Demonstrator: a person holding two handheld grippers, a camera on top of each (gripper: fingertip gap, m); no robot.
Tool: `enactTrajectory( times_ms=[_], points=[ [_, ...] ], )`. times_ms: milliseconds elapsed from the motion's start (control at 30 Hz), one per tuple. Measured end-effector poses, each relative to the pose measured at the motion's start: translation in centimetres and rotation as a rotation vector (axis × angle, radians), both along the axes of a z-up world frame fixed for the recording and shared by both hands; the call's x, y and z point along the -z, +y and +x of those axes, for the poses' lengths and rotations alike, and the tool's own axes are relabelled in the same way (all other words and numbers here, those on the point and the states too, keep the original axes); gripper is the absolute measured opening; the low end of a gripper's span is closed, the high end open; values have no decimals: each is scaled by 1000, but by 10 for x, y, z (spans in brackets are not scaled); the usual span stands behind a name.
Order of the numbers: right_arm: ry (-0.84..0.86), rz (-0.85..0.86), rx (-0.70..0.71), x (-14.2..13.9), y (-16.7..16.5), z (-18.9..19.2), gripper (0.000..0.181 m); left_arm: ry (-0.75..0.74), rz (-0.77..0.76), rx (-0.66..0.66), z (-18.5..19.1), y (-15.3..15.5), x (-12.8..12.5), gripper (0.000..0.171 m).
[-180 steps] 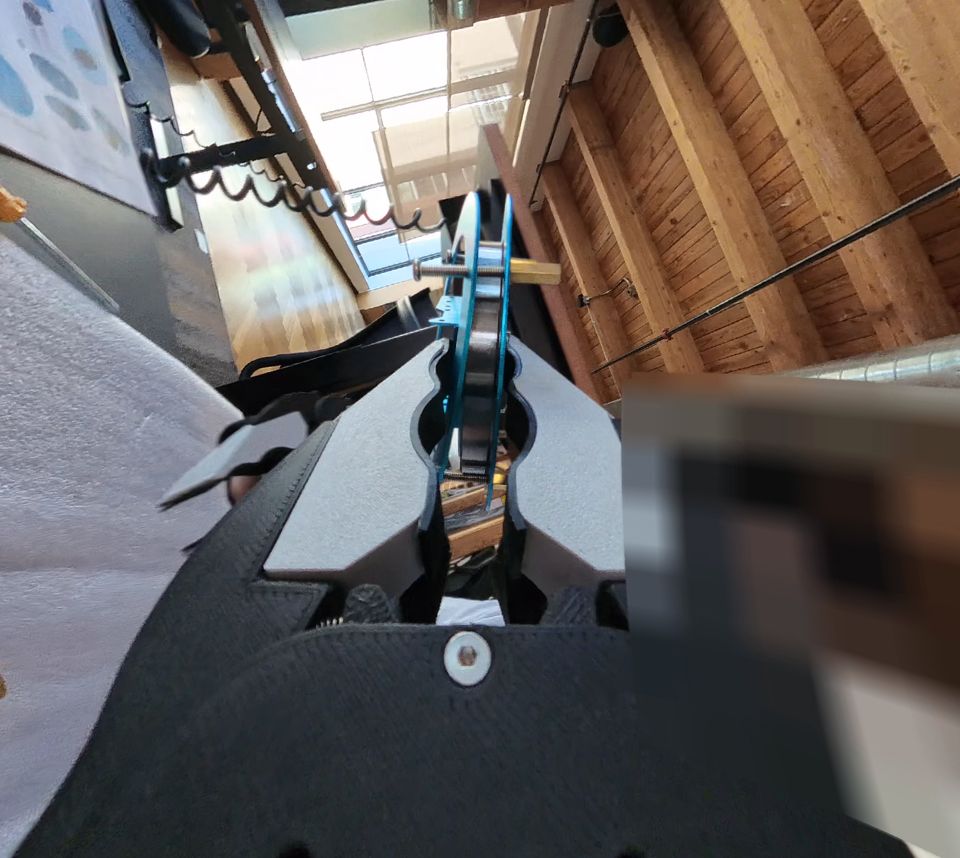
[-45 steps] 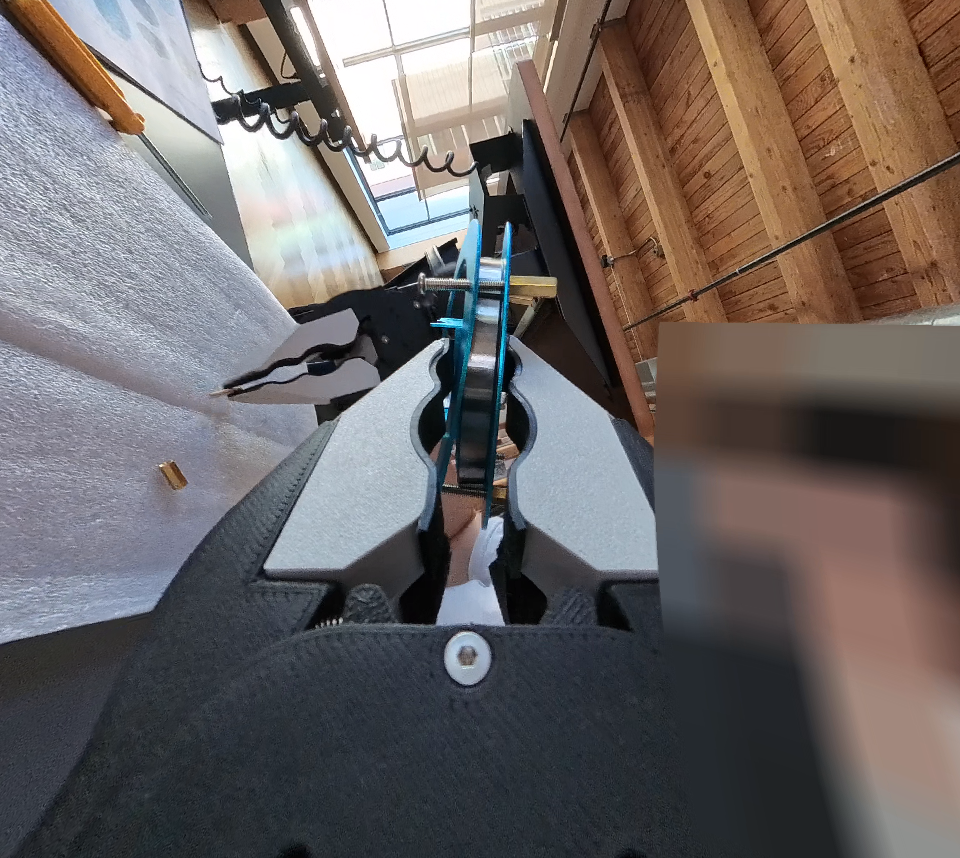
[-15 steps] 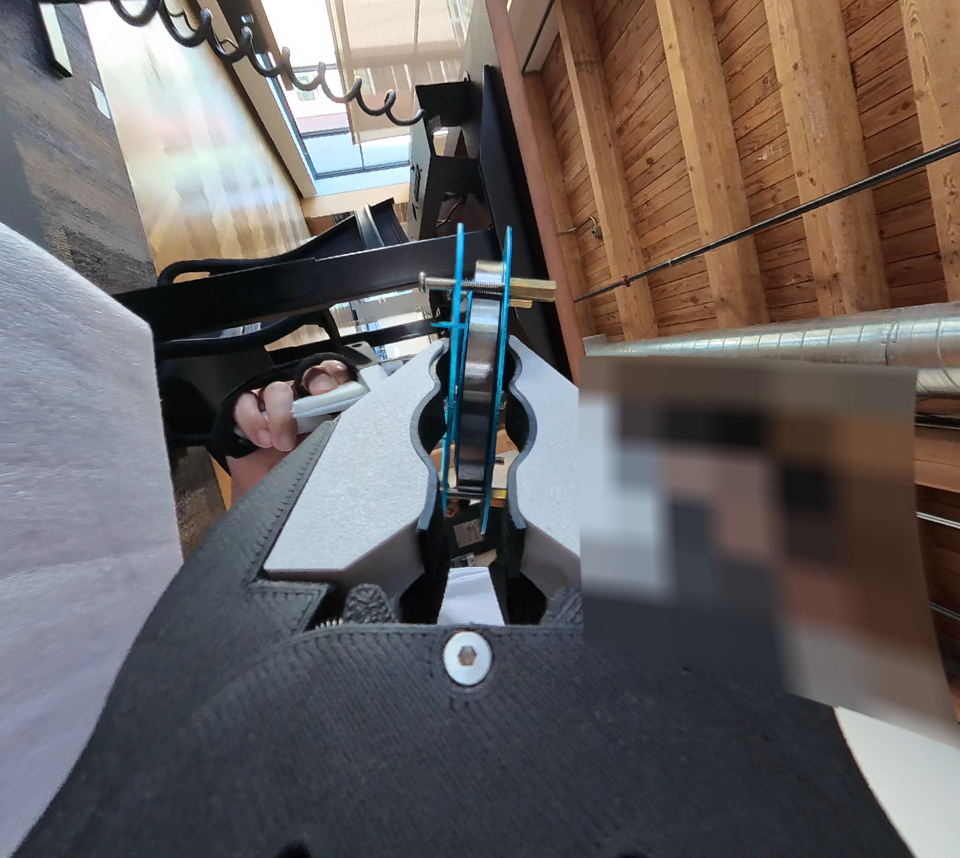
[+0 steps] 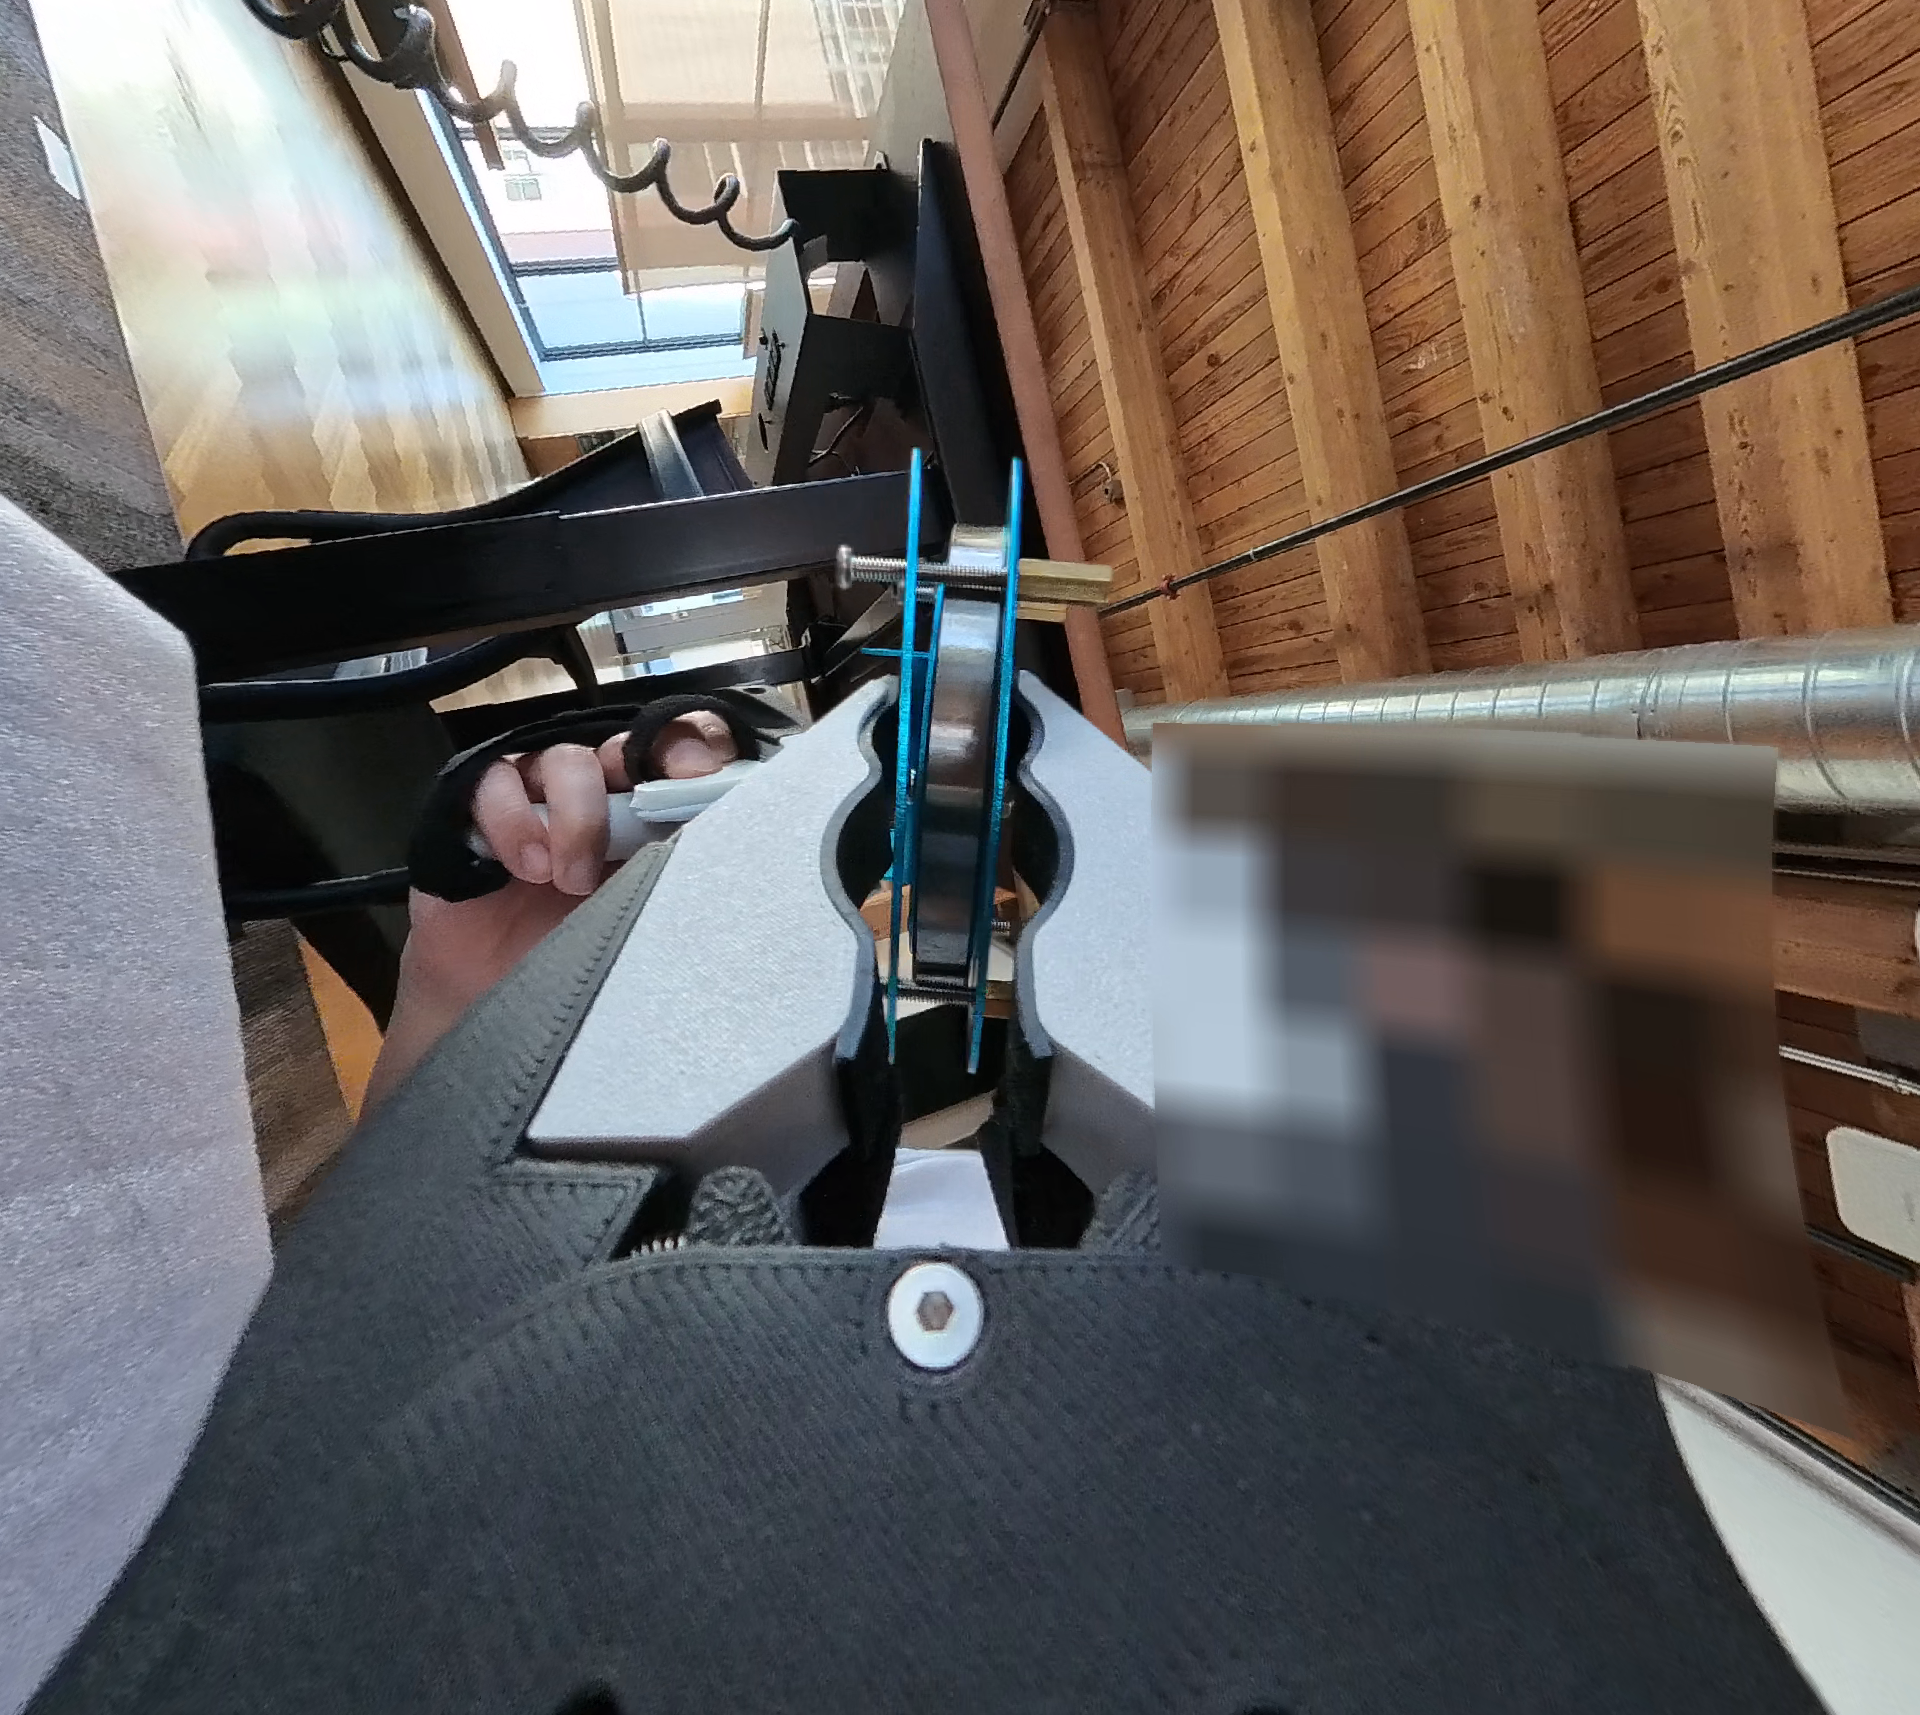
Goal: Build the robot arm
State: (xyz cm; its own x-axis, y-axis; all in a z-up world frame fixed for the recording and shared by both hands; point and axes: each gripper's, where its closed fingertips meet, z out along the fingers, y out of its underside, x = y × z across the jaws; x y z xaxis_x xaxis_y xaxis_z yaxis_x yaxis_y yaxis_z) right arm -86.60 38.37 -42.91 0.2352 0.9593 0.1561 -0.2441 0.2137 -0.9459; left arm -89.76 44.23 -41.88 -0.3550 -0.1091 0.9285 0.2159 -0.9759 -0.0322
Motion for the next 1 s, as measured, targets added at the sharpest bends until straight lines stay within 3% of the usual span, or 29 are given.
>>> enactTrajectory(
  times_ms=[167, 367, 533, 733, 1000],
  points=[
    [41, -34, -9, -4, 2, -2, 1, -32, 8, -8, -3, -1, -2, 16],
    [-67, 25, 77, -3, 4, -6, 1, -58, -3, -19, -6, 0, 3, 15],
    [-97, -53, 87, 2, 10, -13, 1, -47, 8, -55, -13, 5, 8, 15],
    [35, -174, 5, 13, 13, -17, 1, 26, 24, -87, -17, 8, 16, 16],
    [25, -159, 60, 19, 22, -18, 1, 197, 111, -108, -18, 13, 8, 16]
  ],
)
